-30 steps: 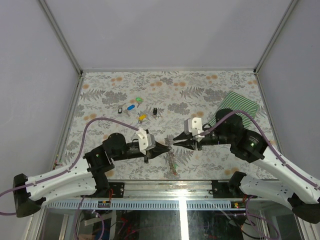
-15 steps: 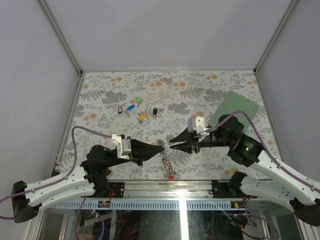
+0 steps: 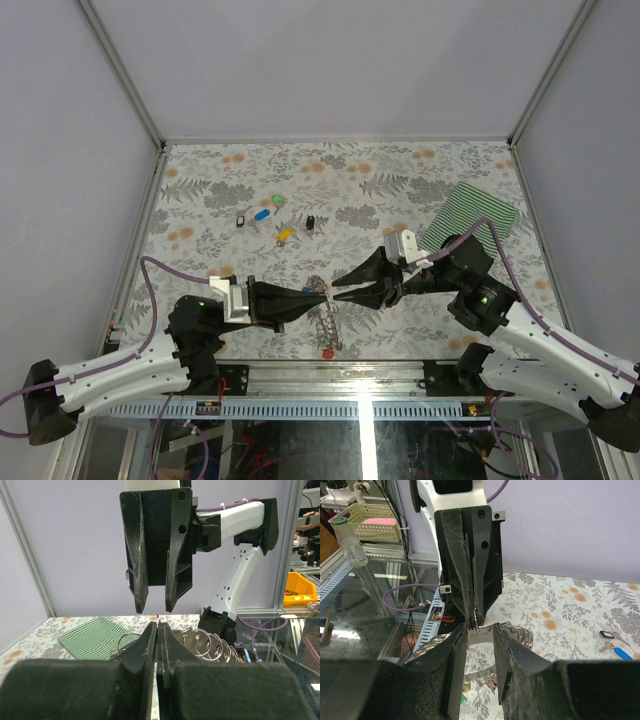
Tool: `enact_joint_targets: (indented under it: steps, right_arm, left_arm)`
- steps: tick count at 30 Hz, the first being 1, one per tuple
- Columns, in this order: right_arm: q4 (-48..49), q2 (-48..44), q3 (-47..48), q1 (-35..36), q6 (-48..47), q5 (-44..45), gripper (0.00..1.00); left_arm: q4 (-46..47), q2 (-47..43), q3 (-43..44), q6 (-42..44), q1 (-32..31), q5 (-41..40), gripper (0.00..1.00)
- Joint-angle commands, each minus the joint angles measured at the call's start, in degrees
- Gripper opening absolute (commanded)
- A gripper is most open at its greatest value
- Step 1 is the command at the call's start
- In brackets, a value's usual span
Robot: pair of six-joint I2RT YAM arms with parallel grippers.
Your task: Put the keys on the keyring
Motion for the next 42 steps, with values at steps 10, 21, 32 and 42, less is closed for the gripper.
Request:
enact_joint_targets:
  steps: [10, 21, 32, 42]
  right_arm:
    - [2.95, 2.34, 1.18, 0.4, 0.58, -3.29, 0.34]
    - [2.73, 3.84, 1.72, 0.79, 0.86, -4.21, 0.24]
    - [3.5, 3.44, 2.05, 1.0, 1.58, -4.18, 0.0]
    - [-9.43, 0.7, 6.33, 0.99, -8.64, 2.78, 0.0]
  left_arm:
    - [8.21, 0.12, 1.01, 0.09, -0.35, 0.41, 0.0]
    - [7.61, 0.16, 1.33, 0.32, -0.3, 0.35, 0.0]
    - [6.77, 0.92, 1.95, 0.38, -0.35, 0.23, 0.0]
    - [-5.38, 1.14, 6.51, 1.51, -0.28, -2.72, 0.25]
